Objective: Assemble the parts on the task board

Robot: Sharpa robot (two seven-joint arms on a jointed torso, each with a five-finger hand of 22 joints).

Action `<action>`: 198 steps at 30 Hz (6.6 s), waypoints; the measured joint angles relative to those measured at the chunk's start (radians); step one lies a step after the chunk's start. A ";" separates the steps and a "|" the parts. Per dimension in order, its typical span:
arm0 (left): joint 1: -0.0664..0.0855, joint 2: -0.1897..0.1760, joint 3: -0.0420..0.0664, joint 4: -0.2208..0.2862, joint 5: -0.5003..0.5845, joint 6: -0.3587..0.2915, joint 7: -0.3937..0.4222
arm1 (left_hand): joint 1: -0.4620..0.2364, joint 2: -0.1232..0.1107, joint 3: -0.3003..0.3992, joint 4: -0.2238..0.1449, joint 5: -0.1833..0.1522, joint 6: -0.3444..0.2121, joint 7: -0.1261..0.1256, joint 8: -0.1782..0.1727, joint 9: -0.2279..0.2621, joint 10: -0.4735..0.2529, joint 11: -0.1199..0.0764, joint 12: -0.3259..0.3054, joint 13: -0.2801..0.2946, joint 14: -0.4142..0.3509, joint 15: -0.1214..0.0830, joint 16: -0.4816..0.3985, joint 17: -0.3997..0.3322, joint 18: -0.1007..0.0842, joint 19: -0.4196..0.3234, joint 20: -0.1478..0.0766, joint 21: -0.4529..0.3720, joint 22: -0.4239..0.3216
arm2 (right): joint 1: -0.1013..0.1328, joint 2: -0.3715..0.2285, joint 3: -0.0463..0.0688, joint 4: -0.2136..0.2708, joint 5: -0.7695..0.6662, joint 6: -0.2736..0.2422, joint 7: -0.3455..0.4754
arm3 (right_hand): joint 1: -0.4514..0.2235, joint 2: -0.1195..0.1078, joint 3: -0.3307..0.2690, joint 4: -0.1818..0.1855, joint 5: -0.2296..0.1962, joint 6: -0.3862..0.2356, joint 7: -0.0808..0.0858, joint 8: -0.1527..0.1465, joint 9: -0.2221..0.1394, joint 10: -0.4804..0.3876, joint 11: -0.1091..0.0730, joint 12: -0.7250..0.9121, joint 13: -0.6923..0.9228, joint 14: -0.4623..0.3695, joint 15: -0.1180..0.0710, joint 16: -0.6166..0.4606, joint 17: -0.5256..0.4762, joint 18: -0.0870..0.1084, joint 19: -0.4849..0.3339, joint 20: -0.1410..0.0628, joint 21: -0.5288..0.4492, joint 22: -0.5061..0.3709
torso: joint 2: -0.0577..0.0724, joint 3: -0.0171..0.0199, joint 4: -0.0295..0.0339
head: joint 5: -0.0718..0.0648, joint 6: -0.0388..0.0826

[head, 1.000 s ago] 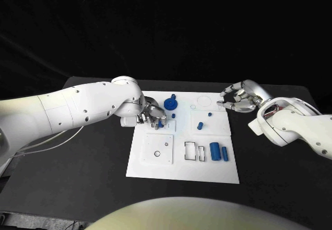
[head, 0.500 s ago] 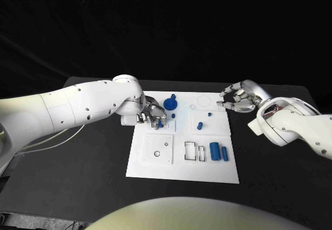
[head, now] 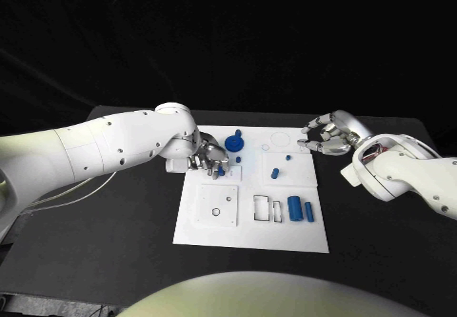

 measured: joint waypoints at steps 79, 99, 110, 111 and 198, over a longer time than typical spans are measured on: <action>0.059 -0.082 0.101 -0.022 -0.223 -0.113 0.019 | 0.143 -0.216 -0.204 0.058 -0.119 -0.247 0.049 -0.170 -0.083 -0.260 0.069 -0.441 -0.398 -0.002 0.048 0.000 0.001 0.000 0.000 0.029 -0.116 0.001 | -0.015 -0.002 0.000 -0.026 0.000 0.001 0.022 | -0.008 -0.008 0.003 0.003 0.000 -0.004 -0.004 0.000 0.000 -0.022 -0.004 -0.026 -0.001 0.000 0.000 0.000 0.000 0.000 0.000 0.000 -0.023 0.000 | 0.002 -0.0039 0.0000 | 0.023 0.032; 0.023 -0.010 0.087 -0.134 -0.286 -0.109 0.027 | 0.191 -0.265 -0.277 0.122 -0.119 -0.243 0.046 -0.183 -0.083 -0.256 0.066 -0.441 -0.414 -0.002 0.048 0.000 0.001 0.000 0.000 0.029 -0.120 0.000 | -0.019 0.000 0.000 -0.027 0.001 -0.001 0.028 | -0.012 -0.003 0.003 0.003 0.000 -0.004 -0.004 0.004 0.001 -0.022 -0.004 -0.031 -0.001 0.000 0.000 0.000 0.000 0.000 0.000 0.000 -0.029 0.000 | 0.003 -0.0035 -0.0026 | 0.028 0.030; 0.010 -0.004 0.082 -0.141 -0.258 -0.078 0.030 | 0.277 -0.256 -0.322 0.162 -0.119 -0.170 0.039 -0.206 -0.094 -0.256 0.066 -0.429 -0.420 -0.002 0.048 0.000 0.000 0.000 0.000 0.029 -0.124 0.000 | -0.019 0.001 0.000 -0.027 0.001 -0.012 0.034 | -0.012 -0.003 0.003 0.003 0.000 -0.004 -0.004 0.004 0.001 -0.022 -0.004 -0.031 -0.001 0.000 0.000 0.000 0.000 0.000 0.000 0.000 -0.029 0.000 | 0.002 -0.0028 -0.0014 | 0.026 0.027; 0.010 -0.003 0.082 -0.141 -0.256 -0.076 0.030 | 0.285 -0.253 -0.322 0.162 -0.119 -0.167 0.038 -0.206 -0.094 -0.256 0.066 -0.426 -0.420 -0.002 0.048 0.000 0.000 0.000 0.000 0.028 -0.124 0.000 | -0.019 0.001 0.000 -0.027 0.001 -0.012 0.035 | -0.012 -0.003 0.003 0.003 0.000 -0.004 -0.004 0.004 0.001 -0.022 -0.004 -0.031 -0.001 0.000 0.000 0.000 0.000 0.000 0.000 0.000 -0.029 0.000 | 0.002 -0.0028 -0.0014 | 0.026 0.026; 0.007 -0.061 0.075 -0.059 -0.061 -0.142 0.044 | 0.543 -0.223 -0.143 0.027 0.296 -0.079 0.040 -0.171 -0.071 -0.148 0.056 -0.272 -0.341 0.002 0.023 0.000 0.000 0.000 0.002 0.005 -0.101 0.000 | -0.019 0.000 0.000 -0.031 0.002 -0.016 0.037 | -0.020 -0.004 0.005 0.006 0.000 -0.004 -0.004 0.012 0.003 -0.021 -0.004 -0.031 -0.001 0.000 0.000 0.000 0.000 0.000 0.000 0.000 -0.029 0.000 | 0.002 -0.0021 -0.0008 | 0.025 0.000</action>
